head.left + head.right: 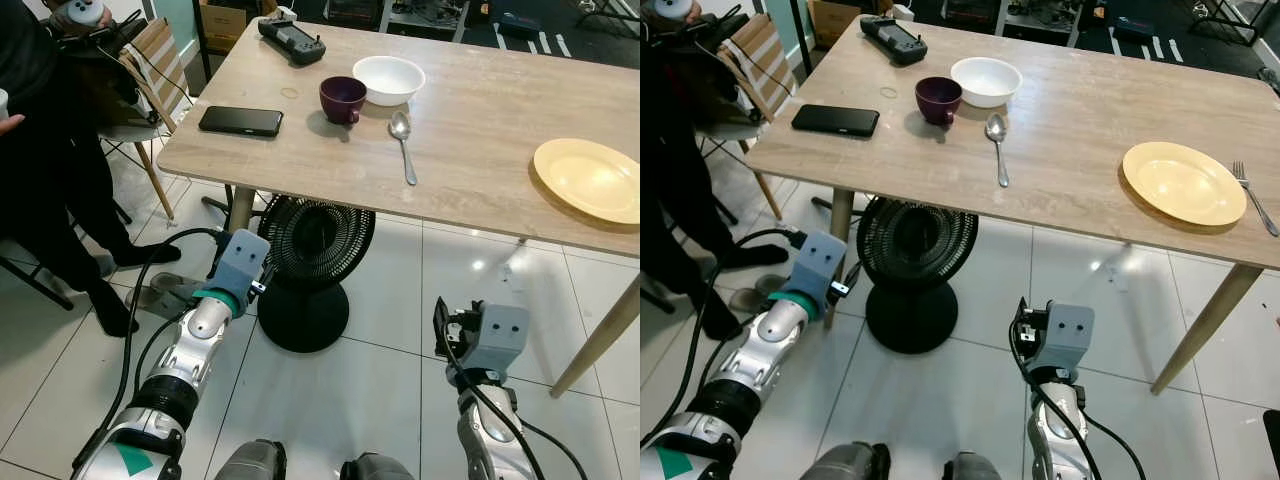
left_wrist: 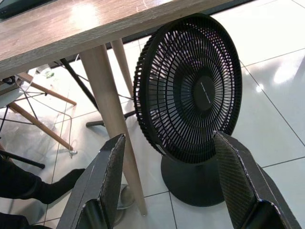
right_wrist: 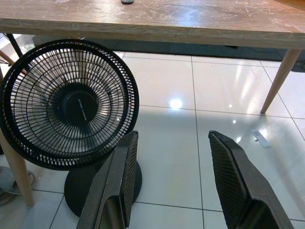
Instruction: Setting the table
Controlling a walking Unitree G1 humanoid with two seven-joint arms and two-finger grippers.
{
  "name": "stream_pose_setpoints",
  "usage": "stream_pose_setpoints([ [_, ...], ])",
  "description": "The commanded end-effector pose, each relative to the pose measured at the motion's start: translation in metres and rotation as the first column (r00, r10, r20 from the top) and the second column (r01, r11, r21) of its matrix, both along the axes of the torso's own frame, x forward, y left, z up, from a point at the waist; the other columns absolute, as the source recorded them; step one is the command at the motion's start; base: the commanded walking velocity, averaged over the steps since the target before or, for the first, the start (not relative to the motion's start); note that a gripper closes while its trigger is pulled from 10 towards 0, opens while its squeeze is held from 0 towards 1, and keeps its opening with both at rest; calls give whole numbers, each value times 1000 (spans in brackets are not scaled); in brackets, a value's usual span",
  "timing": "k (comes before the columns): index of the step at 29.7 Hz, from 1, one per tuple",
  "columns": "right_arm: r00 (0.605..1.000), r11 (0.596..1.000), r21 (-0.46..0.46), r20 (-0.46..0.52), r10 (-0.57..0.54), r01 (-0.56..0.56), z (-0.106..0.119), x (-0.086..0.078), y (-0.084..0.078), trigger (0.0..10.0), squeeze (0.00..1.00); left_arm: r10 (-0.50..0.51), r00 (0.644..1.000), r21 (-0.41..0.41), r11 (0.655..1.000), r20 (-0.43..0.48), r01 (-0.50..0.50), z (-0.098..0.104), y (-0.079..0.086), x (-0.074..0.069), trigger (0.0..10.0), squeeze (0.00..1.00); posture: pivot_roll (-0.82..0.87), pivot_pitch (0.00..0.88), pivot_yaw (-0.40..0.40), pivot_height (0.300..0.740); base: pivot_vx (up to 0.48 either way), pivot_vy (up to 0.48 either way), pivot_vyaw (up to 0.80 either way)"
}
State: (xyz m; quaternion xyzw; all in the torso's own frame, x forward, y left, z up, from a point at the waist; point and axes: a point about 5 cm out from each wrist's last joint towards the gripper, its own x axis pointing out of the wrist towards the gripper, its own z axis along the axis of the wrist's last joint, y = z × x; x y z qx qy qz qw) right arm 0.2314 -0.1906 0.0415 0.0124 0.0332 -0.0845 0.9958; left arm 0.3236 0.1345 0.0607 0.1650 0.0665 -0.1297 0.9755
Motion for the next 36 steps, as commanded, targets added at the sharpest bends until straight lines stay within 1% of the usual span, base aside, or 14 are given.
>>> stream_pose_setpoints([
  [1,1000,1000,9,-18,-18,18,-2,-3,-3,10000,0,6,1000,0,1000,-22,-6,-4,0,-2,10000,0,16,0,38,740,0,0,0],
  [6,1000,1000,10,-6,-14,14,-1,-2,-2,10000,0,6,1000,1,1000,-22,-6,-4,0,-1,10000,0,18,0,38,740,0,0,0],
  [22,1000,1000,8,-9,-17,17,0,0,-4,10000,0,5,1000,0,1000,-17,-5,-2,-1,0,10000,0,18,0,38,740,0,0,0],
  [26,999,999,25,-18,-26,27,-1,0,-4,10000,0,4,1000,0,1000,-16,-4,-2,-1,0,10000,0,16,0,39,740,0,0,-800],
  [36,1000,999,20,-16,-25,25,-1,0,-4,10000,0,2,1000,0,1000,-17,-2,-2,-1,0,10000,0,14,0,39,740,0,0,-800],
])
